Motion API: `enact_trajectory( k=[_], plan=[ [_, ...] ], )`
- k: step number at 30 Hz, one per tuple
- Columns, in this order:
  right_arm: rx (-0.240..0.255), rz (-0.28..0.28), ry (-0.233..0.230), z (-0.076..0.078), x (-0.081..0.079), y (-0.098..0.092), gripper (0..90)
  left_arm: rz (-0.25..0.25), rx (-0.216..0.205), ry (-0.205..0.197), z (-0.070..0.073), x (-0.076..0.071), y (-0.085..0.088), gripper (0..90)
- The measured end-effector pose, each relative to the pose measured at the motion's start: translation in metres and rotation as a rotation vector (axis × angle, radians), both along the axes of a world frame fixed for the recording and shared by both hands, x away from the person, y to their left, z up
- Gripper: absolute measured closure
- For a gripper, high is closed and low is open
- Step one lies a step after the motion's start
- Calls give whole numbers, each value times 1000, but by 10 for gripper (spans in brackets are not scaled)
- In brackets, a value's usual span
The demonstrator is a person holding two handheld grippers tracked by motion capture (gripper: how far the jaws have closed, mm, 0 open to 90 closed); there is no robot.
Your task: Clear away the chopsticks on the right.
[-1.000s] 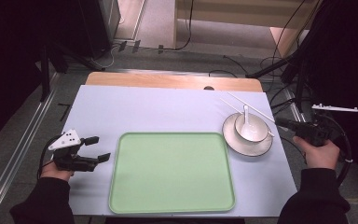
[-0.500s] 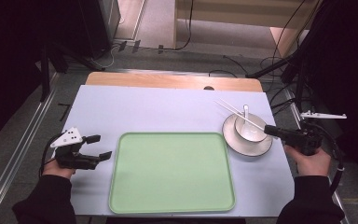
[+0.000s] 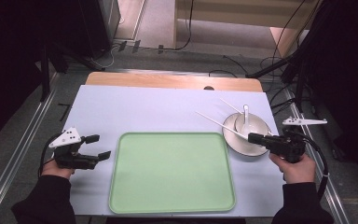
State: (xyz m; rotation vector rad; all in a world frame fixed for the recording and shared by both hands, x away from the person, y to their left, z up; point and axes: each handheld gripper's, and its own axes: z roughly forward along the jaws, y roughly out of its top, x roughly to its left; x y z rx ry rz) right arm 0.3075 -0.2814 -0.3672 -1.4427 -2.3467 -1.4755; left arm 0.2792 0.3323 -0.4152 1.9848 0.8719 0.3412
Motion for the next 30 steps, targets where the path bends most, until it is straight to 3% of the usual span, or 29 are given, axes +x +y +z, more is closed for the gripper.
enact_trajectory(
  k=[3, 12, 18, 25, 30],
  plan=[
    [-23, 22, -1, -1, -5, 9, 853, 0, -2, 1, 0, 0, 0, 191],
    [-26, 84, 4, -9, -19, 32, 852, -1, -3, -1, 0, -1, 1, 191],
    [-17, 118, 17, -16, -20, 44, 852, 2, -4, -1, 0, -1, 0, 191],
    [-52, 160, 40, -26, -19, 58, 853, 0, 0, -2, 0, -1, 1, 191],
    [-75, 175, 6, -30, -20, 63, 852, -2, -1, -3, 0, -1, 0, 191]
  ],
)
